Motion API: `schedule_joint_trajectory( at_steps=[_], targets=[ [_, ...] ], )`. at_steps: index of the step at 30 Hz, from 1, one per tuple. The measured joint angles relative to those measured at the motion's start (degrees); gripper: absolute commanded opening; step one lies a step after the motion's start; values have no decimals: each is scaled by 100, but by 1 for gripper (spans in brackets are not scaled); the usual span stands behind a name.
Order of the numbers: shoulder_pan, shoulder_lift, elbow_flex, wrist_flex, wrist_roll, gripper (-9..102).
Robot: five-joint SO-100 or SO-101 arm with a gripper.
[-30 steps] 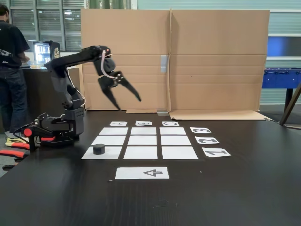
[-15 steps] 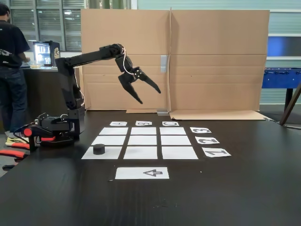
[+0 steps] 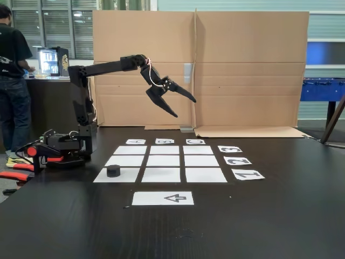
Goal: Pick up a new token and place it in the grid on square A1.
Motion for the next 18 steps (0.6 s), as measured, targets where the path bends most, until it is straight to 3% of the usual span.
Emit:
schedule_joint_trajectory(
  at_steps=[18],
  targets=[
    [-457,237,510,158,0,34]
  ],
)
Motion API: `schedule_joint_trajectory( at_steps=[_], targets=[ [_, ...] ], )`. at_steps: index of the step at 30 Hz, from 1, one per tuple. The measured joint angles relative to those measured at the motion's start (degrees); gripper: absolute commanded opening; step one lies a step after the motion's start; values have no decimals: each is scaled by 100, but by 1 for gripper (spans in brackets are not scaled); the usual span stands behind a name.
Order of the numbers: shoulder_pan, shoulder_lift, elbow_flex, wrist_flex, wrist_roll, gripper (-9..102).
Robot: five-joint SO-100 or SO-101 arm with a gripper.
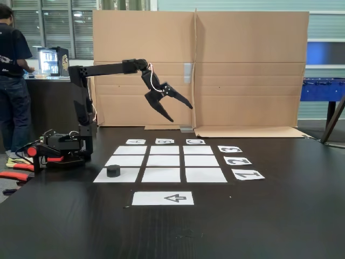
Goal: Pick up a new token and place it in the grid on square A1.
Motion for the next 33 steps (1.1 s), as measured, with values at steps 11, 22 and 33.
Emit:
schedule_joint_trajectory(
  at_steps=[11,22,33],
  targets=[
    [-44,853,290,105,-53,33],
    [-255,2180,914,105,-53,33],
    [-149,3850,1424,141,-53,33]
  ],
)
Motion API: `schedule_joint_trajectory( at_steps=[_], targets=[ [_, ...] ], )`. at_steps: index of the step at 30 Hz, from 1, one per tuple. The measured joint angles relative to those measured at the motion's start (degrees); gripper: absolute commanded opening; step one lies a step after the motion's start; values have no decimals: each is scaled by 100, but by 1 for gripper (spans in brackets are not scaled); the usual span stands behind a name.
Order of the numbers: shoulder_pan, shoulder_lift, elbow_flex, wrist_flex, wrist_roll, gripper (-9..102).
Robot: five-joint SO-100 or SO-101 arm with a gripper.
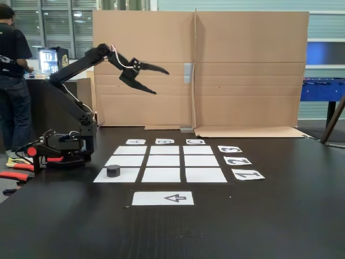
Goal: Pick up a new token and place it in the grid on square A1.
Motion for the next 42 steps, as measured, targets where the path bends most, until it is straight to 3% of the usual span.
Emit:
schedule_joint_trajectory(
  at_steps=[20,42],
  targets=[
    [2083,1125,853,-554,-316,33],
    [2329,2276,2092,-694,-264,33]
  ],
)
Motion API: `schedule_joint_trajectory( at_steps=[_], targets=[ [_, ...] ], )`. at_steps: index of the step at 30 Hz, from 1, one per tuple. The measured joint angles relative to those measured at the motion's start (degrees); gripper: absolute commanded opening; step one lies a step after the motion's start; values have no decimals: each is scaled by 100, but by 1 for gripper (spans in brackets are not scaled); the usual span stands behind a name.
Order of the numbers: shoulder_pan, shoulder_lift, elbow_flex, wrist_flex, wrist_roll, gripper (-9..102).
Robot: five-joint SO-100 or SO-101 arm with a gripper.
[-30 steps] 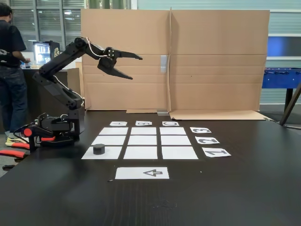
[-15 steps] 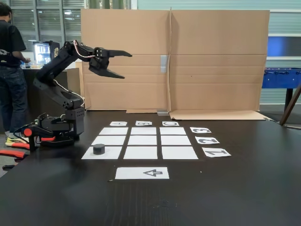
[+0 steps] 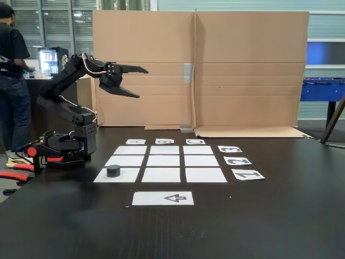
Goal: Pick up a new token and place it in the grid on square A1.
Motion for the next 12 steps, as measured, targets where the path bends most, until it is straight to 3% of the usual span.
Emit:
schedule_joint_trajectory(
  at_steps=[12],
  targets=[
    [-9,290,422,-141,281,33]
  ],
)
